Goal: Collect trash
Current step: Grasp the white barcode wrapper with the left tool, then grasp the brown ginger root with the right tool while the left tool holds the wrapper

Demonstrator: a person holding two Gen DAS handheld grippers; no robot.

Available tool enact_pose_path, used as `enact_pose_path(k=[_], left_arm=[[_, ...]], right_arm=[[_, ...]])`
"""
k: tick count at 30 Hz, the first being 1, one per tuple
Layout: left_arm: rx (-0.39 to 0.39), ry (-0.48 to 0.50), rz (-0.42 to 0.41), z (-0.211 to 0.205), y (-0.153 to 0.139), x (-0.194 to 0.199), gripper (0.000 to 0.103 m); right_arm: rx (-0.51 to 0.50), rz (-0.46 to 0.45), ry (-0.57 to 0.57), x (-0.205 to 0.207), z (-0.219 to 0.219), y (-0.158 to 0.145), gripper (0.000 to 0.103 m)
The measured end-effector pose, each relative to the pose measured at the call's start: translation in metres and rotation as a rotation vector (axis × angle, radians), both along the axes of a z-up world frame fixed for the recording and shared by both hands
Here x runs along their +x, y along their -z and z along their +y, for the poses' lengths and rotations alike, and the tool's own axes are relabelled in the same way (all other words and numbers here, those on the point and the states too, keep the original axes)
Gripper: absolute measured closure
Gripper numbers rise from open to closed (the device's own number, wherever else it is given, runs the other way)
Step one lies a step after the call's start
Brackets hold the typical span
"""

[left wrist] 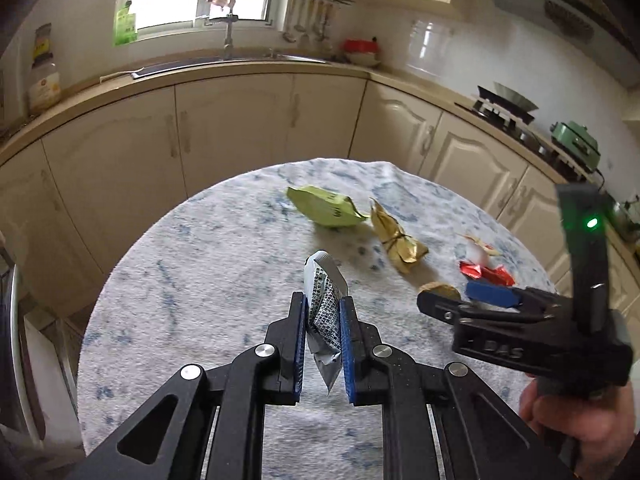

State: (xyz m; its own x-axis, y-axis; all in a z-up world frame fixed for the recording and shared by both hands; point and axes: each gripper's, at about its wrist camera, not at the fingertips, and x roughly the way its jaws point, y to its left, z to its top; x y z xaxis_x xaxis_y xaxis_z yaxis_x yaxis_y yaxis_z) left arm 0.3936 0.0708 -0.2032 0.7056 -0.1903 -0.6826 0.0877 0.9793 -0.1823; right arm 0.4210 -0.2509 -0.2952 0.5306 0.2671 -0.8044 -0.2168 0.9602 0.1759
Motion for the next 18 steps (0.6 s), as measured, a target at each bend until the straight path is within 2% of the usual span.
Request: enact_pose_path(k=[2,4,6,12,18], left_arm=[[-0.002,-0.006,-0.004,0.007,-0.002,0.002,0.092],[-0.005,-0.009,-0.009,0.010,-0.004,0.001,0.092],[-0.011,-0.009,-0.013,0.013,-0.007,0.002,0.092],[-0.012,0.014,-0.023,0.006,-0.011,-0.003,0.092],[-0.008,0.069,-0.049,-0.022,-0.025,-0.012,0.092]], right_arm=[[-0.034,-0.012,-0.017,0.000,0.008,0.001,0.056],[-0.049,-0.016,-0.045,-0.002,0.014,0.000,0.071],[-0.065,-0.022,-0.058,-0.007,0.017,0.000,0.072],[0.019,-0.023,-0.038,-0.026,-0.004,-0.009,0.073],[0.064,-0.058,0.010,-0.051,-0.040,-0.030,0.073]])
